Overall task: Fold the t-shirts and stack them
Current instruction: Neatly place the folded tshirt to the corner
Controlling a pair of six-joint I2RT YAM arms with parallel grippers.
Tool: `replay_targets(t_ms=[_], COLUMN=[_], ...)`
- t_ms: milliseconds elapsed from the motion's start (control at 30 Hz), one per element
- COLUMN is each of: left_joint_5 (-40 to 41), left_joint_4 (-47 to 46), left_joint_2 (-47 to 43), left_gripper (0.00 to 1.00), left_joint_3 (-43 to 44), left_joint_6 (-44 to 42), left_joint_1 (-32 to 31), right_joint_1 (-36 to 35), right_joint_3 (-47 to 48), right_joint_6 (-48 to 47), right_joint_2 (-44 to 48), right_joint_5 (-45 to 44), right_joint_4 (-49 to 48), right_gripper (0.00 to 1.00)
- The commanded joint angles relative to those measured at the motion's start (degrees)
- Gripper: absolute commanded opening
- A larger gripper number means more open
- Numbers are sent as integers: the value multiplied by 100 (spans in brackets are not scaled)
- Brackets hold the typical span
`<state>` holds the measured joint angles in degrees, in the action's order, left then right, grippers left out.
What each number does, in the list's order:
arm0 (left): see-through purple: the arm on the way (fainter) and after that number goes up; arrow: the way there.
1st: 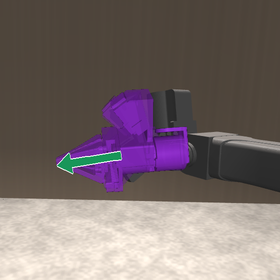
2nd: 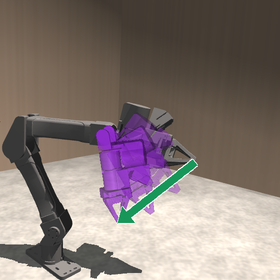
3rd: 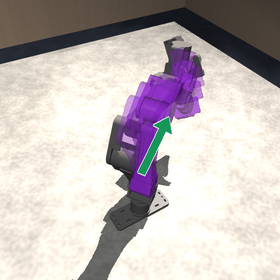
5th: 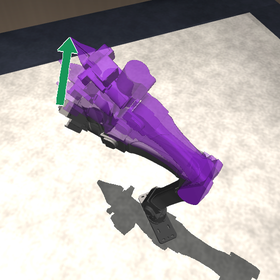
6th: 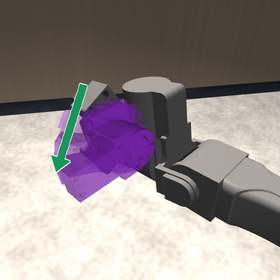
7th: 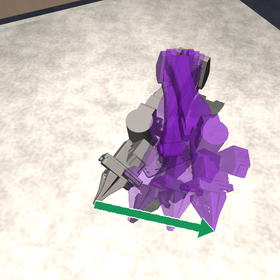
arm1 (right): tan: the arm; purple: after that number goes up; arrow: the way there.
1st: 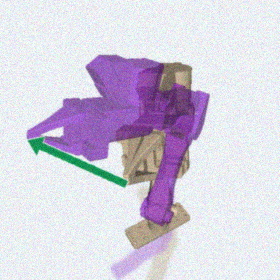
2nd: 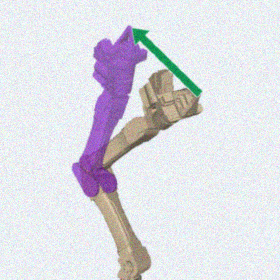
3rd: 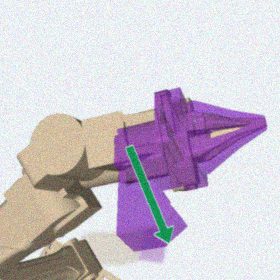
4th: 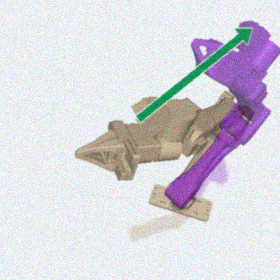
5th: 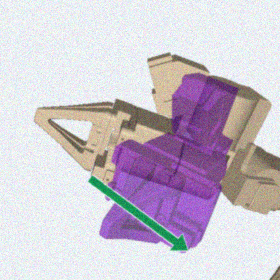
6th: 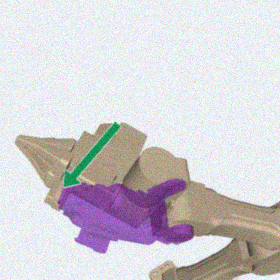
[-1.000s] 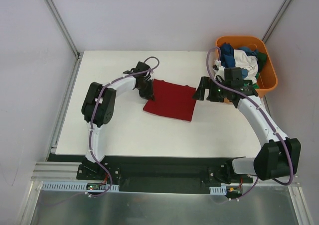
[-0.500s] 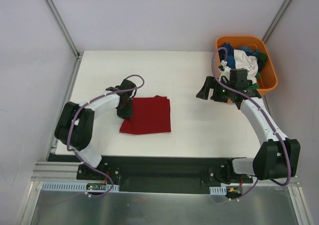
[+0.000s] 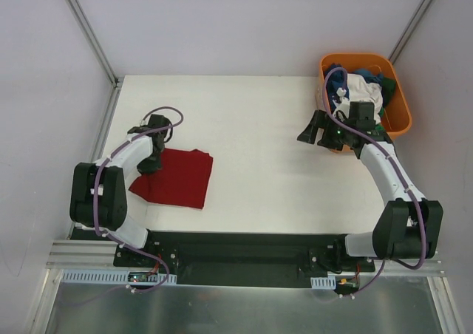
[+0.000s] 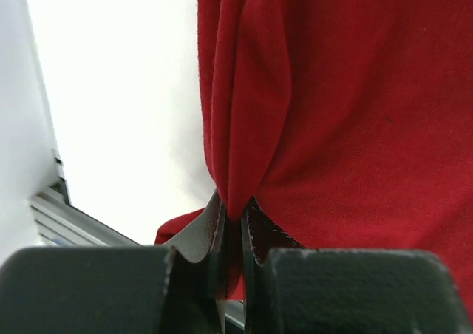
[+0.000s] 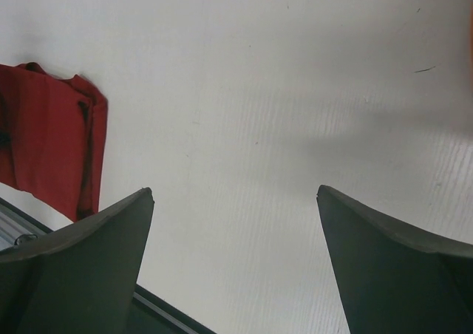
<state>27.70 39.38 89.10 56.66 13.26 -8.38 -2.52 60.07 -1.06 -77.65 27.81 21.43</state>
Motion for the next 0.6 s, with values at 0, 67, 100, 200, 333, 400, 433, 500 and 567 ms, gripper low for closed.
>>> replay_targets(t_ms=[0, 67, 100, 200, 333, 400, 433, 500, 567], left_joint_5=[368, 70, -45, 243, 323, 481, 525, 639, 798], left_joint_4=[-201, -413, -422, -404, -422, -457, -457, -448, -457], left_joint_2=[-218, -183, -122, -94, -174, -139, -104, 45, 160], left_gripper=[0, 0, 0, 0, 0, 0, 0, 0, 0], left_joint_3=[108, 73, 82, 3, -41, 2, 46, 187, 274], left_joint_6=[-1218, -1412, -1527, -1580, -1633, -1756, -1791, -1967, -2072], left_joint_1=[538, 967, 1074, 1365, 1620, 1830, 1892, 2024, 2191], right_joint_1=[208, 235, 244, 446, 560, 604, 648, 700, 762], right_joint_3=[-48, -75, -83, -101, -66, -110, -127, -197, -268], right_joint_6=[-70, -26, 0, 44, 88, 88, 88, 89, 89], right_joint_2=[-57, -145, -172, -242, -312, -295, -243, -155, 38], right_joint_5=[224, 277, 330, 400, 488, 497, 497, 445, 374], right_joint_4=[-341, -403, -403, -438, -508, -508, -517, -526, -578], right_gripper=[97, 97, 97, 97, 97, 97, 97, 97, 97])
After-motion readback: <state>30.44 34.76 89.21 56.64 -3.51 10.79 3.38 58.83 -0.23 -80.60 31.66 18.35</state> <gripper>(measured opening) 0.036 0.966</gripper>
